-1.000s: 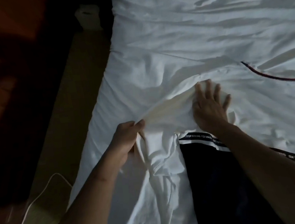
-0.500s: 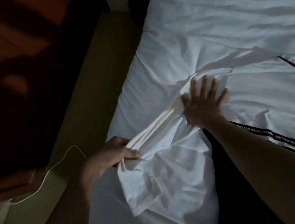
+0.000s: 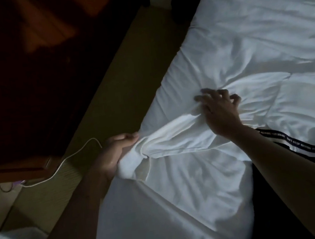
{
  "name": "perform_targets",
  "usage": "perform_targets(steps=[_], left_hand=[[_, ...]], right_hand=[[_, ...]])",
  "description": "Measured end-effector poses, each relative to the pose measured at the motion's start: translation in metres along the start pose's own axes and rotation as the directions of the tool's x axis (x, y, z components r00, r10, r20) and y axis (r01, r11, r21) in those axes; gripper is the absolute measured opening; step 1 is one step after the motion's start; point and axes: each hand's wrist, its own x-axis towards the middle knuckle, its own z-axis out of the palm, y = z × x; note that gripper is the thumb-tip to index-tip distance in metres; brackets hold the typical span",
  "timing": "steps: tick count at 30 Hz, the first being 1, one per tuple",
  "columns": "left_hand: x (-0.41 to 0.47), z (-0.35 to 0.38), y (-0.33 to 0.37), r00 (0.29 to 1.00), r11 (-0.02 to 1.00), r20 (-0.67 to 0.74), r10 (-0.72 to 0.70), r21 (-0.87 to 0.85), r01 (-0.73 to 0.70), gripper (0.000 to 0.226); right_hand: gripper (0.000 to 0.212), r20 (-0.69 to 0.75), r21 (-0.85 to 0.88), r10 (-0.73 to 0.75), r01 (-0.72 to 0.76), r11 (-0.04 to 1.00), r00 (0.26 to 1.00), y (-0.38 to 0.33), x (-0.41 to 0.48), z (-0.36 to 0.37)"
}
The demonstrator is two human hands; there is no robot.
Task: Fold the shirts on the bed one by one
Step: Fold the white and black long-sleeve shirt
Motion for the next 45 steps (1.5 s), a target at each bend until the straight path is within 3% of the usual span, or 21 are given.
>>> perform_targets(steps=[1,4,7,10,12,13,15,18,20,25,30,33,35,36,37,38,40,41,42,43,45], left_hand=[[0.003,-0.004,0.001,1.0,1.0,-0.016,0.012,0.011,-0.012,0.008],[0.015,-0.019,0.009,0.991,0.976,-0.068,0.119,0.192,-0.104,0.024],[0.023,-0.026,0.025,0.97,0.864,-0.03,0.242,0.462,-0.201,0.018],[0.039,-0.023,0.027,0.901,0.601,-0.092,0.424,0.773,-0.204,0.014],[0.042,-0.016,0.014,0.789,0.363,-0.122,0.602,0.922,-0.134,0.021],[0.038,-0.01,0.003,0.741,0.259,-0.073,0.667,0.956,-0.139,0.029],[0.022,0.008,-0.022,0.66,0.11,0.138,0.739,0.941,-0.32,0.038],[0.0,0.039,-0.066,0.582,-0.111,0.459,0.671,0.838,-0.534,0.042],[-0.002,0.053,-0.086,0.566,-0.177,0.484,0.667,0.841,-0.511,0.038],[0.008,0.05,-0.09,0.539,-0.282,0.428,0.725,0.899,-0.335,0.019],[0.007,0.03,-0.086,0.545,-0.17,0.334,0.769,0.929,-0.328,0.009],[-0.012,0.053,-0.084,0.481,-0.232,0.435,0.761,0.875,-0.425,0.026],[-0.024,0.09,-0.089,0.426,-0.241,0.498,0.755,0.816,-0.525,0.027],[-0.03,0.111,-0.092,0.445,-0.172,0.489,0.751,0.795,-0.582,0.021],[-0.038,0.135,-0.093,0.517,-0.038,0.433,0.738,0.792,-0.609,0.02],[-0.042,0.158,-0.095,0.648,0.149,0.337,0.683,0.805,-0.575,0.026],[-0.045,0.202,-0.087,0.919,0.52,0.149,0.365,0.786,-0.334,0.05],[-0.041,0.221,-0.083,0.98,0.71,0.085,0.177,0.679,-0.187,0.06],[-0.037,0.24,-0.08,0.998,0.874,0.06,0.022,0.484,-0.048,0.067],[-0.031,0.251,-0.074,0.995,0.967,0.051,-0.084,0.246,0.069,0.069],[-0.015,0.274,-0.071,0.997,0.996,0.033,-0.076,0.05,0.074,0.056]], right_hand=[[0.04,0.032,-0.005,-0.051,0.051,0.999,0.998,-0.008,0.004,-0.001],[0.027,0.203,-0.147,-0.092,0.124,0.981,0.975,-0.027,0.02,-0.009],[0.02,0.326,-0.193,-0.104,0.173,0.966,0.94,-0.04,0.034,-0.018],[0.018,0.131,-0.119,-0.084,0.1,0.988,0.988,-0.048,0.037,-0.015],[0.024,-0.034,-0.005,-0.023,0.023,1.0,0.999,-0.052,0.024,-0.011],[0.031,-0.076,0.05,-0.005,0.009,0.999,0.997,-0.052,0.011,-0.009],[0.042,-0.124,0.107,-0.023,0.036,0.994,0.992,-0.05,-0.021,-0.007],[0.067,-0.081,0.028,-0.132,0.135,0.991,0.988,-0.033,-0.077,0.005],[0.074,-0.006,-0.091,-0.18,0.179,0.98,0.984,-0.019,-0.105,0.018],[0.053,-0.029,-0.154,-0.172,0.166,0.974,0.985,-0.002,-0.11,0.047],[0.069,0.098,-0.115,-0.168,0.179,0.977,0.981,-0.04,-0.115,0.056],[0.068,0.108,-0.036,-0.175,0.179,0.983,0.979,-0.041,-0.137,0.044],[0.062,0.006,0.022,-0.135,0.135,0.991,0.991,-0.023,-0.154,0.027],[0.059,-0.059,0.034,-0.084,0.086,0.996,0.995,-0.01,-0.164,0.019],[0.058,-0.112,0.033,-0.007,0.011,0.999,0.994,0.008,-0.174,0.012],[0.059,-0.147,0.025,0.079,-0.076,0.997,0.986,0.026,-0.183,0.004],[0.065,-0.157,0.006,0.247,-0.249,0.968,0.956,0.061,-0.199,-0.006],[0.068,-0.134,0.007,0.317,-0.319,0.948,0.939,0.075,-0.206,-0.009],[0.071,-0.101,0.011,0.366,-0.367,0.93,0.925,0.087,-0.214,-0.012],[0.073,-0.064,0.009,0.382,-0.382,0.924,0.922,0.092,-0.218,-0.011],[0.075,0.012,-0.025,0.396,-0.395,0.918,0.918,0.099,-0.233,-0.006]])
